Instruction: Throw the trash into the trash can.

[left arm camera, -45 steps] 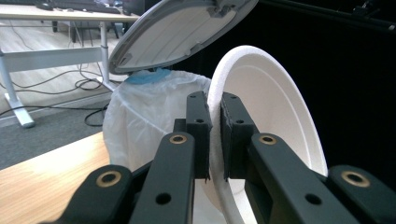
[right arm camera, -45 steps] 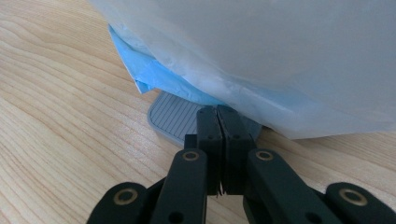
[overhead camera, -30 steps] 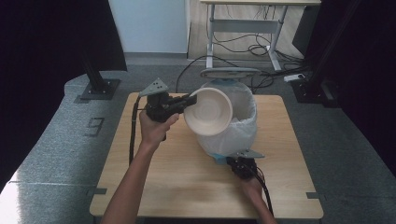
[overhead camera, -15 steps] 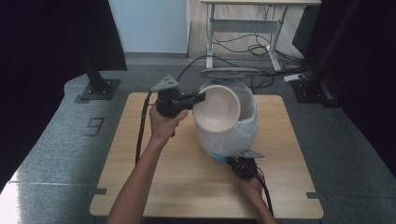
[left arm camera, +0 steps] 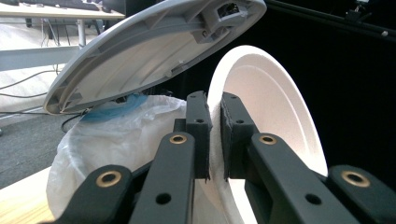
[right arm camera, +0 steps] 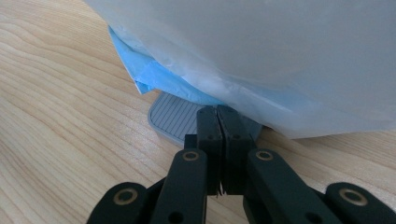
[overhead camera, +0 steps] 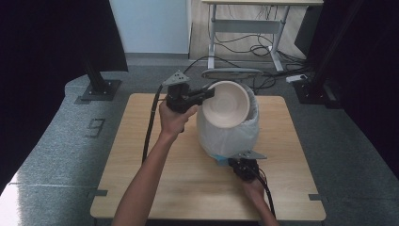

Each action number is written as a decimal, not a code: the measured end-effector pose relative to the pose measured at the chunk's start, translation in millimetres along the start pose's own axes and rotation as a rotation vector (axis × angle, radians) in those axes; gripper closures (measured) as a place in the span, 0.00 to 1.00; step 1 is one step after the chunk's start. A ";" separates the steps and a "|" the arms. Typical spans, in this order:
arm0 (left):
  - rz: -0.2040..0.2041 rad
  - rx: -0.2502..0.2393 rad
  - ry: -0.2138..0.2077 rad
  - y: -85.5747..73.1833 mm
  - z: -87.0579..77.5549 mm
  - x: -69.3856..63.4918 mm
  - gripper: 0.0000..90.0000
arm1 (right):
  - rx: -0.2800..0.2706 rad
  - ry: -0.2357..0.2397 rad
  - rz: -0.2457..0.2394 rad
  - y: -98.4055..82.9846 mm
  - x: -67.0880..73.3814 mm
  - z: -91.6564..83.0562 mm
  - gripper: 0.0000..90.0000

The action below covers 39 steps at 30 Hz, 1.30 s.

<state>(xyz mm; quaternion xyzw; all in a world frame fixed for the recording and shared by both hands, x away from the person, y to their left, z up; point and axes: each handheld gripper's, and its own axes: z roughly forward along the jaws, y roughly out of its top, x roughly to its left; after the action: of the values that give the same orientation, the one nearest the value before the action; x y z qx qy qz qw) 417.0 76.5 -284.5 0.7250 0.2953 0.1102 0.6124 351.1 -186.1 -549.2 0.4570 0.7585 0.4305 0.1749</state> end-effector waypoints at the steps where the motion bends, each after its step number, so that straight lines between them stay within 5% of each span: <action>1: 0.001 0.002 0.004 -0.1 1.5 0.7 0.93 | 0.000 0.000 0.000 0.0 0.0 0.0 0.97; 19: -0.034 -0.007 0.038 -3.9 27.8 22.5 0.93 | -0.001 0.002 0.004 -0.1 0.1 -0.2 0.97; 26: -0.025 0.012 0.091 -9.3 41.2 27.6 0.92 | 0.000 0.006 0.008 -0.1 -0.2 -0.2 0.97; 30: 0.007 0.041 0.131 -12.8 46.0 24.4 0.66 | 0.000 0.004 0.004 -0.1 0.1 -0.2 0.97; 39: 0.040 0.059 0.101 -15.5 26.8 12.5 0.55 | 0.001 0.000 -0.001 -0.1 0.7 -0.2 0.97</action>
<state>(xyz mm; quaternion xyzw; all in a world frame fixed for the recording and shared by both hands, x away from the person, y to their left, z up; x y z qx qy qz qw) 436.5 62.7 -307.9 0.7420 0.3146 0.1501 0.5727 350.5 -185.6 -549.0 0.4566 0.7588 0.4302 0.1749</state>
